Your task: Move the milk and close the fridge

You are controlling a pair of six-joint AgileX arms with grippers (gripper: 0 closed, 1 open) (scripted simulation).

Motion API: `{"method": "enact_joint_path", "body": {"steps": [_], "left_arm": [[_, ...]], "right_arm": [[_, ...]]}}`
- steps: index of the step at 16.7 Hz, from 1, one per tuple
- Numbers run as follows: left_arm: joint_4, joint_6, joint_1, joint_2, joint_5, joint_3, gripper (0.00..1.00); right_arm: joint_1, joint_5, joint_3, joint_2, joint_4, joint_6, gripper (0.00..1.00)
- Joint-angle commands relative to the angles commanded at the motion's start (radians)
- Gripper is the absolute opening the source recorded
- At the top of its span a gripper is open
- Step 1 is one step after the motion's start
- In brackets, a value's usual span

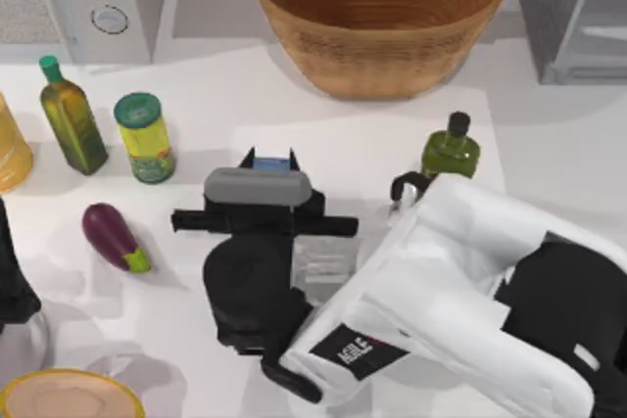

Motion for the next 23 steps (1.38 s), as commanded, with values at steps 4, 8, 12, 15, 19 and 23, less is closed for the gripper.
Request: {"method": "enact_joint_path", "body": {"steps": [4,8,12,15,19,23], "left_arm": [[0.000,0.000,0.000,0.000,0.000,0.000,1.00],[0.000,0.000,0.000,0.000,0.000,0.000,1.00],[0.000,0.000,0.000,0.000,0.000,0.000,1.00],[0.000,0.000,0.000,0.000,0.000,0.000,1.00],[0.000,0.000,0.000,0.000,0.000,0.000,1.00],[0.000,0.000,0.000,0.000,0.000,0.000,1.00]], "right_arm": [[0.000,0.000,0.000,0.000,0.000,0.000,0.00],[0.003,0.000,-0.001,-0.002,-0.001,0.001,0.00],[0.008,0.038,0.001,-0.005,-0.013,0.014,0.00],[0.020,0.058,0.002,-0.017,-0.033,0.025,0.00],[0.027,0.038,-0.007,-0.062,-0.061,0.018,0.00],[0.005,0.001,-0.026,-0.096,-0.072,0.004,0.00]]}}
